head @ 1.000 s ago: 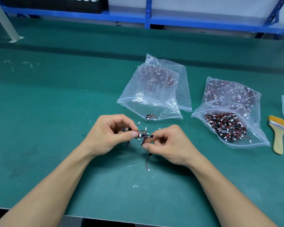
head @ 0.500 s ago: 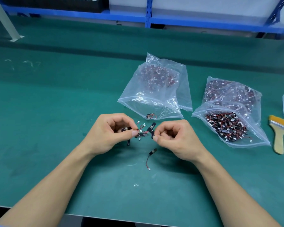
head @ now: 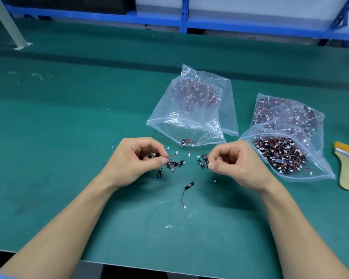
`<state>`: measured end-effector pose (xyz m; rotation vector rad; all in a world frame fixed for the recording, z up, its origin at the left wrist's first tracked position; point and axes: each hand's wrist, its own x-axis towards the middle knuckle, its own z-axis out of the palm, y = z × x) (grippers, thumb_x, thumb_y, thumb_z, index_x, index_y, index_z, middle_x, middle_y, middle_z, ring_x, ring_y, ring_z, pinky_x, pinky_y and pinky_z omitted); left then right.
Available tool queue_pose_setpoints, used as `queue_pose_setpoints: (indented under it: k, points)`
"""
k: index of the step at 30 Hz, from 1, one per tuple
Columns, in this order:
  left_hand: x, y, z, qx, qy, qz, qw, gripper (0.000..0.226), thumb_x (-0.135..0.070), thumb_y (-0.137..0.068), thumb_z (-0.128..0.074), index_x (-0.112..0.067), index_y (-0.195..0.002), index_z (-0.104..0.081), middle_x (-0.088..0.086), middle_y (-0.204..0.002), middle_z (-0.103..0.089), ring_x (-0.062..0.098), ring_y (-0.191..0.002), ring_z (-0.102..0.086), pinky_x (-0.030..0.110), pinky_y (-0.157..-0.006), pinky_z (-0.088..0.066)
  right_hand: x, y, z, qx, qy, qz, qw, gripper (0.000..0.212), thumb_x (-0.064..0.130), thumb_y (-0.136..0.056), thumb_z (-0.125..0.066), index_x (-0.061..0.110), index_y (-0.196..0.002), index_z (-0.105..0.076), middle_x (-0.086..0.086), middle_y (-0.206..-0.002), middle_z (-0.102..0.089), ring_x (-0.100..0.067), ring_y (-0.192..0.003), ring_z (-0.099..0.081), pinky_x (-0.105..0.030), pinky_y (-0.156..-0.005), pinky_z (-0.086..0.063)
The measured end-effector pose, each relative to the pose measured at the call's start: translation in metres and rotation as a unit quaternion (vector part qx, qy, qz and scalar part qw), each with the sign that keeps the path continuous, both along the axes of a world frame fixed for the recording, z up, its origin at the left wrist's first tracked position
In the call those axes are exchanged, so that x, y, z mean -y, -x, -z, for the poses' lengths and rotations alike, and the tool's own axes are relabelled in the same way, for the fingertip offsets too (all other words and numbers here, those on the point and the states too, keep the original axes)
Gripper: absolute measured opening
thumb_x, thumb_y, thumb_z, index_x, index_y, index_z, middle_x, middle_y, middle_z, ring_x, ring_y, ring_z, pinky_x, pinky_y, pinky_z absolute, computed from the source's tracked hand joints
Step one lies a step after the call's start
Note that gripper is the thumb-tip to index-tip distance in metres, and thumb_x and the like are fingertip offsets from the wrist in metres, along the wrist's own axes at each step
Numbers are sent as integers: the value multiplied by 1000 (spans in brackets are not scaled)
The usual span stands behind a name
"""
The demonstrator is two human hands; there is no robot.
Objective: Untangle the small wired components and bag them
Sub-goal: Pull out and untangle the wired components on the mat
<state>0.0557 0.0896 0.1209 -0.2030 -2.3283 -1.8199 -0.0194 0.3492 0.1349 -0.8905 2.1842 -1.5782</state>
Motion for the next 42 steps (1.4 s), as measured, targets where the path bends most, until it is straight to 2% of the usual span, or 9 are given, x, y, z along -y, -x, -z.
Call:
queue_pose_setpoints:
  k: [4, 7, 9, 13, 20, 28, 38, 40, 42]
  points:
    - [3, 0, -1, -7, -9, -8, 1000, 12, -36, -71, -77, -26, -76, -72, -7, -71, -70, 25, -63, -49, 51, -59, -37, -10, 5, 2, -20, -149, -13, 989, 10, 16, -66, -63, 12, -65, -72, -7, -48, -45, -7, -46, -34, -14, -48, -32]
    - [3, 0, 0, -5, -16, -8, 1000, 12, -36, -71, -77, -26, -76, -72, -7, -70, -69, 23, -65, -48, 49, -59, -36, -13, 5, 3, -9, -209, -42, 977, 7, 19, -70, -73, 13, -65, -74, 2, -47, -45, -9, -47, -34, -16, -49, -34]
    - [4, 1, 0, -4, -25, -6, 1000, 11, -36, -71, -77, -27, -76, -73, -6, -70, -70, 22, -66, -49, 45, -63, -36, -16, 6, 2, -7, -228, -48, 973, 17, 30, -72, -80, 16, -63, -74, 6, -46, -47, -9, -47, -35, -18, -49, -33]
    - [5, 2, 2, -4, -31, -1, 1000, 10, -35, -71, -77, -27, -76, -73, -6, -72, -71, 19, -66, -51, 37, -64, -37, -18, 10, 1, -35, -203, -8, 978, 34, 52, -73, -70, 22, -58, -74, 3, -43, -43, -9, -45, -30, -18, -45, -25]
    - [5, 3, 2, -13, -37, -8, 999, 8, -34, -71, -77, -28, -75, -73, -9, -71, -69, 10, -65, -54, 19, -61, -42, -10, 9, 8, -66, -148, -4, 987, 6, 28, -75, -77, 23, -76, -76, 7, -47, -40, -9, -48, -34, -17, -53, -34]
    - [5, 3, 2, -12, -39, -14, 999, 9, -35, -70, -78, -28, -75, -73, -8, -71, -70, 12, -65, -55, 21, -62, -42, 2, 2, 15, -115, -234, -50, 964, 21, 39, -73, -86, 31, -91, -78, 14, -65, -68, -1, -56, -55, -10, -58, -35]
    - [4, 3, 4, -10, -31, -17, 999, 12, -35, -71, -77, -25, -76, -72, -7, -71, -70, 16, -64, -51, 24, -59, -38, 38, -18, 25, -219, -200, -68, 953, 9, 36, -85, -78, 28, -87, -79, 12, -77, -65, -6, -70, -55, -34, -69, -49]
    - [5, 3, 4, -9, -32, -18, 999, 13, -36, -71, -77, -26, -76, -72, -7, -71, -69, 18, -64, -50, 25, -59, -37, 40, -21, 25, -234, -190, -68, 951, 11, 36, -85, -79, 27, -91, -78, 13, -77, -65, -3, -69, -53, -32, -68, -48]
    - [5, 3, 4, -8, -33, -17, 999, 13, -36, -70, -77, -25, -76, -72, -7, -71, -70, 17, -64, -51, 24, -59, -38, 37, -21, 23, -236, -155, -34, 959, 14, 34, -81, -82, 25, -90, -79, 14, -72, -65, 1, -63, -52, -19, -64, -42]
